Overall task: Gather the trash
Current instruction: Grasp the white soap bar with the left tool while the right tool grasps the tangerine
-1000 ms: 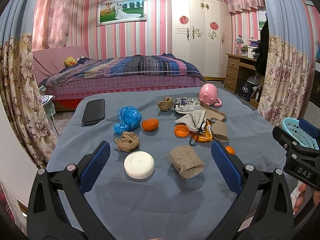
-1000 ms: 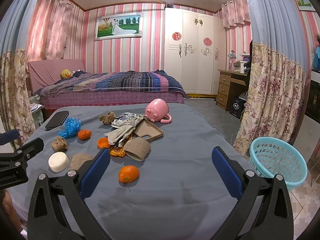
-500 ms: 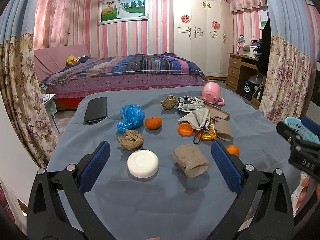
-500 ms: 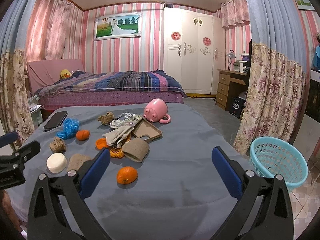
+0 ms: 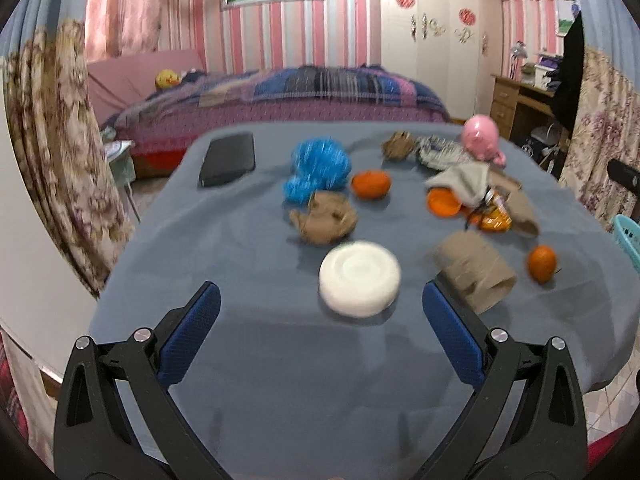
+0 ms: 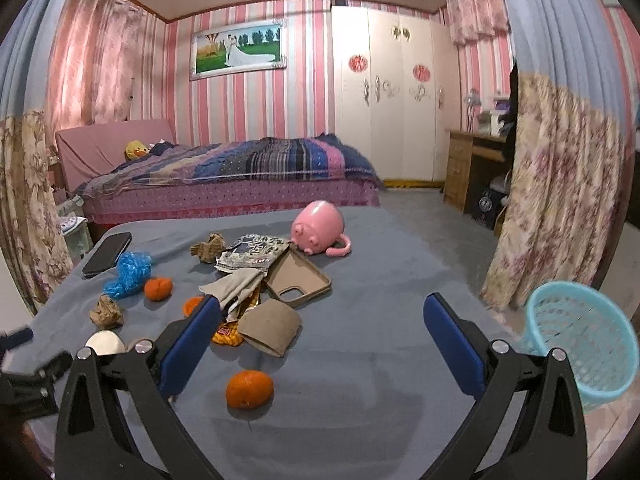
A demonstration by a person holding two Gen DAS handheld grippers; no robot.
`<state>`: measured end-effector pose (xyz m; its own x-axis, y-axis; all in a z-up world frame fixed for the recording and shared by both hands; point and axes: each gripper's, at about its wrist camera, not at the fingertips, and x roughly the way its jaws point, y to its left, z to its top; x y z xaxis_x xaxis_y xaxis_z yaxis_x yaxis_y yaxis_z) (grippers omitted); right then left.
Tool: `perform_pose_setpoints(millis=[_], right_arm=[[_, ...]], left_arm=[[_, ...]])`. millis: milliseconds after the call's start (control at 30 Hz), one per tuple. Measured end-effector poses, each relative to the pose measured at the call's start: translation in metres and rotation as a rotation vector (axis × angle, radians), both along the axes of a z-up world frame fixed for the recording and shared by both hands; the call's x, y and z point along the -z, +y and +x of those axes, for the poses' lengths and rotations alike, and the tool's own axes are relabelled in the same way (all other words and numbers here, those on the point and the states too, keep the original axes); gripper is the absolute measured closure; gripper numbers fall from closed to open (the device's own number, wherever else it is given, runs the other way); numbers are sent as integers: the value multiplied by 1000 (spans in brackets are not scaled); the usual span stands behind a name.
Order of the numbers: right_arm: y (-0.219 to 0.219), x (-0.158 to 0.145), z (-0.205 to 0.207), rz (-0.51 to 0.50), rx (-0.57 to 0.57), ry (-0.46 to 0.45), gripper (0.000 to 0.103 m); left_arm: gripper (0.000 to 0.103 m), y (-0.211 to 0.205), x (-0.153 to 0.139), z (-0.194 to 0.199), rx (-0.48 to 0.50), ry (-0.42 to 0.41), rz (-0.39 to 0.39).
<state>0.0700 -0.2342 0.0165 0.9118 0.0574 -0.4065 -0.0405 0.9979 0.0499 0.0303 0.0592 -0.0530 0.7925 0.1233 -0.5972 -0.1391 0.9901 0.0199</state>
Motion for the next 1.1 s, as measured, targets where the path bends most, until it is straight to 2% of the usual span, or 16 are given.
perform_pose_setpoints(millis=[167,267,367,433,567,700,833,967,1100], right_arm=[[5,19,13,7,-31,62,4],[12,27,15,-45,-27,112,4],[16,33,12,-77,-21,125,4],[15,38,12,-48,-40,143,4],[20,45,13,-13,-56,170,4],[36,52,9,-46,-85,165,4],[42,58,10,-46,-100,172,4],[43,61,13,-46,-100,178,4],[43,69,19,-36,-100,211,5]], left_arm=[[5,-2,15,16,12,48,-30],[5,-7,18,30,1,65,-34],[5,-6,21,46,-16,96,-71],[5,-3,23,55,-27,122,-98],[6,0,27,65,-34,166,-116],[7,-2,31,67,-22,187,-123],[19,-2,32,67,-9,190,-131],[43,-8,30,61,41,178,-113],[43,-9,27,50,38,148,-103]])
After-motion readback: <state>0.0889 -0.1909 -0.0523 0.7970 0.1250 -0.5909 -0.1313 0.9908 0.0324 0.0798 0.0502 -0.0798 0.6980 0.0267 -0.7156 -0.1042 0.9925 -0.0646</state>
